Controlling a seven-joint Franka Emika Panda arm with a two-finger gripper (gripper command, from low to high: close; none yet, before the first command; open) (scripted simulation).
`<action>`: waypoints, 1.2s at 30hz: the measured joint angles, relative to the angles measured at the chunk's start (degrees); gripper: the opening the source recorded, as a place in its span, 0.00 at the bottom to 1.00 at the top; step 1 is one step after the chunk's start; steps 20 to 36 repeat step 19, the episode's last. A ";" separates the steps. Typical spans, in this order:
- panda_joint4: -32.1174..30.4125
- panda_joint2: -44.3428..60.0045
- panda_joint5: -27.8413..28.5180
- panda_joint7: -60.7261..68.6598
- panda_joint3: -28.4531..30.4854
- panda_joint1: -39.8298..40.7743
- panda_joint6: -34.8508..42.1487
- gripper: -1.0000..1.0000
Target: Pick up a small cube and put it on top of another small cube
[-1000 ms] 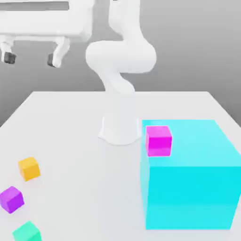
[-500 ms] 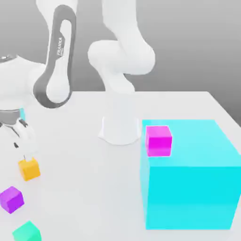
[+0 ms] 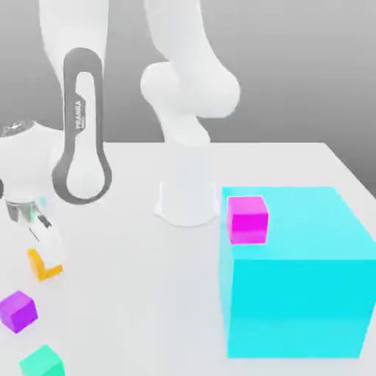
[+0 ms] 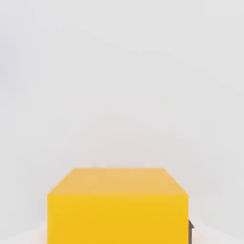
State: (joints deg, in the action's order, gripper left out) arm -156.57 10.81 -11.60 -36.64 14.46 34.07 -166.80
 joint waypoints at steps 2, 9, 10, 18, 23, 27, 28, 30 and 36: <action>-0.89 -4.24 4.94 -3.65 1.89 -0.75 3.14 0.00; 11.02 -3.39 7.65 -14.62 -0.56 -5.38 14.10 0.00; 13.06 -2.88 7.72 -16.16 -1.06 -6.12 15.63 0.00; 17.47 6.60 3.98 -16.26 -4.21 -6.06 10.72 1.00; 17.47 6.60 3.98 -16.26 -4.21 -6.06 10.72 1.00; 17.47 6.60 3.98 -16.26 -4.21 -6.06 10.72 1.00; 17.47 6.60 3.98 -16.26 -4.21 -6.06 10.72 1.00; 17.47 6.60 3.98 -16.26 -4.21 -6.06 10.72 1.00; 17.47 6.60 3.98 -16.26 -4.21 -6.06 10.72 1.00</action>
